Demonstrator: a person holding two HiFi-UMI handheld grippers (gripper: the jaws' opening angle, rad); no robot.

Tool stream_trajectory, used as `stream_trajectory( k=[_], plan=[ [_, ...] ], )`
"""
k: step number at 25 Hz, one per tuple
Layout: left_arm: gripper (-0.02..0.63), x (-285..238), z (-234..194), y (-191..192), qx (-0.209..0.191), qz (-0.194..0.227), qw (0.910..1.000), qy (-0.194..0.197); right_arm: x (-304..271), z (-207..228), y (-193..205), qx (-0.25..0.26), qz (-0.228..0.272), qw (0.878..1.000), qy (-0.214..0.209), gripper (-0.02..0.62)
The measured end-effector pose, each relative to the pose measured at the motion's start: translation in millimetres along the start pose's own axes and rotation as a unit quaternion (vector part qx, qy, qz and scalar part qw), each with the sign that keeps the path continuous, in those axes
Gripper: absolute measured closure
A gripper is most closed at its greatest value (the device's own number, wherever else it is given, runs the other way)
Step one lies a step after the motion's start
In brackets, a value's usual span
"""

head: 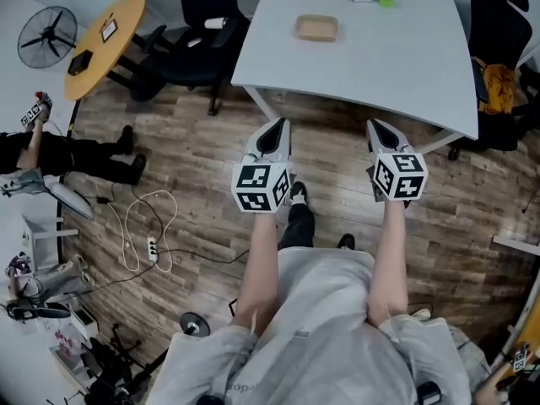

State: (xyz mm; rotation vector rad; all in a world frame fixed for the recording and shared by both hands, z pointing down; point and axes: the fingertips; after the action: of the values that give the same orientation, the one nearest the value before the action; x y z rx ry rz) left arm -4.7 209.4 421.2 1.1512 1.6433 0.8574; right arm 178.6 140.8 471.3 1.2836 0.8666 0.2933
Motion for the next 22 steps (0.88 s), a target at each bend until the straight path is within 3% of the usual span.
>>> stream_trajectory(
  k=[10, 22],
  plan=[
    [0.604, -95, -82, -33, 0.022, -0.034, 0.9972, 0.063, -88, 19, -23, -0.032, -0.031, 0.995, 0.088, 0.592],
    [0.604, -143, -144, -42, 0.039, -0.055, 0.9934, 0.093, -134, 19, -25, -0.046, -0.055, 0.989, 0.132, 0.592]
  ],
)
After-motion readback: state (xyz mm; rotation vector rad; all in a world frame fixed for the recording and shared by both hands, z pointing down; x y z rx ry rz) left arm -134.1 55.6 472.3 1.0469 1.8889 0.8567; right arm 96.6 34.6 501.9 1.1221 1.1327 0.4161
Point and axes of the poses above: the fingertips, and each gripper's own axes: x backward along the fingers, z to its right, y out of its underside, and after that the axes turned 11 degrees about x, right-handed
